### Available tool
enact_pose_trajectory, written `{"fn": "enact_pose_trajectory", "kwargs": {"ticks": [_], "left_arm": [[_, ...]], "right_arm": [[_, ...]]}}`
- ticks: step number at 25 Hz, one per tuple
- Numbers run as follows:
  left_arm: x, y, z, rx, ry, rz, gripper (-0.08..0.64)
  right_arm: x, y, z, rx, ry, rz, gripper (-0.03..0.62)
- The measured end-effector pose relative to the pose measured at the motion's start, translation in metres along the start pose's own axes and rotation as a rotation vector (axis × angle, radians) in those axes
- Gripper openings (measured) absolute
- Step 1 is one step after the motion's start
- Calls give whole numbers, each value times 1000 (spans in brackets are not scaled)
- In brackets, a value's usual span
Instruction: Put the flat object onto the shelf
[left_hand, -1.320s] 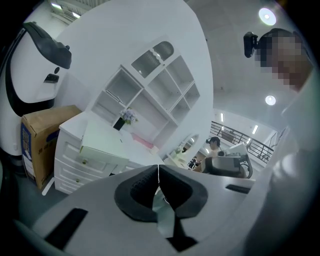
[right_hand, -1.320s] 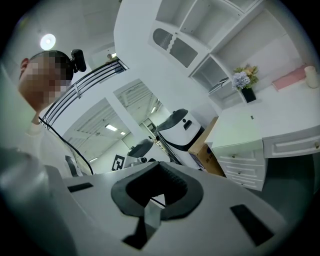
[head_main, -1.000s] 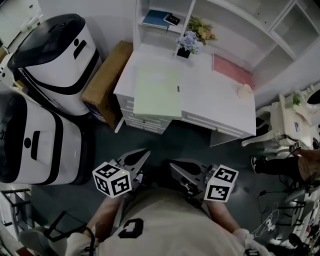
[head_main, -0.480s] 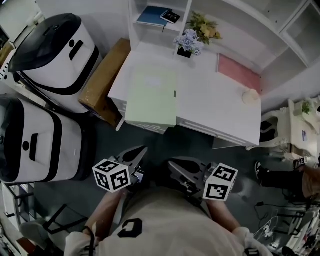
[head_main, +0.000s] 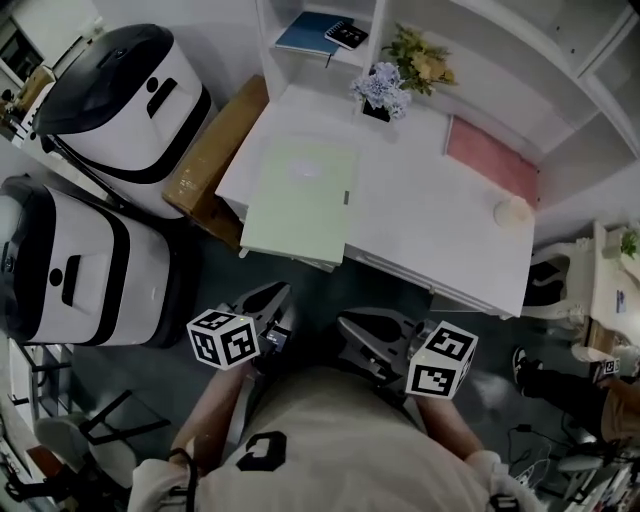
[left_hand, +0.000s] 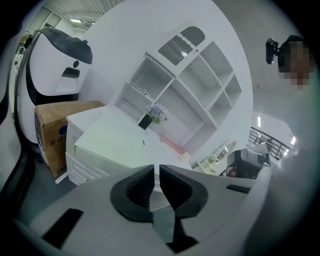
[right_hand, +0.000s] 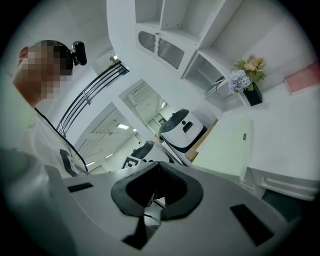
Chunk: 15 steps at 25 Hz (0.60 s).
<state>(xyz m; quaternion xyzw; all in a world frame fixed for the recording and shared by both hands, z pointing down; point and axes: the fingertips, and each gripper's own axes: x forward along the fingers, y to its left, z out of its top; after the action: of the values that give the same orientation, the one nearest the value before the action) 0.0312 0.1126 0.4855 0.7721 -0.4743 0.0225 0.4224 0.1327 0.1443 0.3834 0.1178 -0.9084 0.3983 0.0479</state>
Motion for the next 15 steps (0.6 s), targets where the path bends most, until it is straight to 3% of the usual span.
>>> {"fn": "enact_pose_trajectory", "kwargs": {"ticks": [2, 5, 7, 15], "left_arm": [[8, 5, 2, -45, -16, 17, 36], [17, 13, 3, -140, -33, 26, 211], [22, 18, 5, -191, -50, 34, 273], [39, 57, 3, -421, -113, 35, 316]], "right_arm": [[-4, -6, 5, -18, 12, 16, 21], [-10, -13, 10, -25, 18, 33, 21], [-14, -17, 12, -20, 26, 39, 21], [-10, -22, 13, -4, 38, 65, 21]]}}
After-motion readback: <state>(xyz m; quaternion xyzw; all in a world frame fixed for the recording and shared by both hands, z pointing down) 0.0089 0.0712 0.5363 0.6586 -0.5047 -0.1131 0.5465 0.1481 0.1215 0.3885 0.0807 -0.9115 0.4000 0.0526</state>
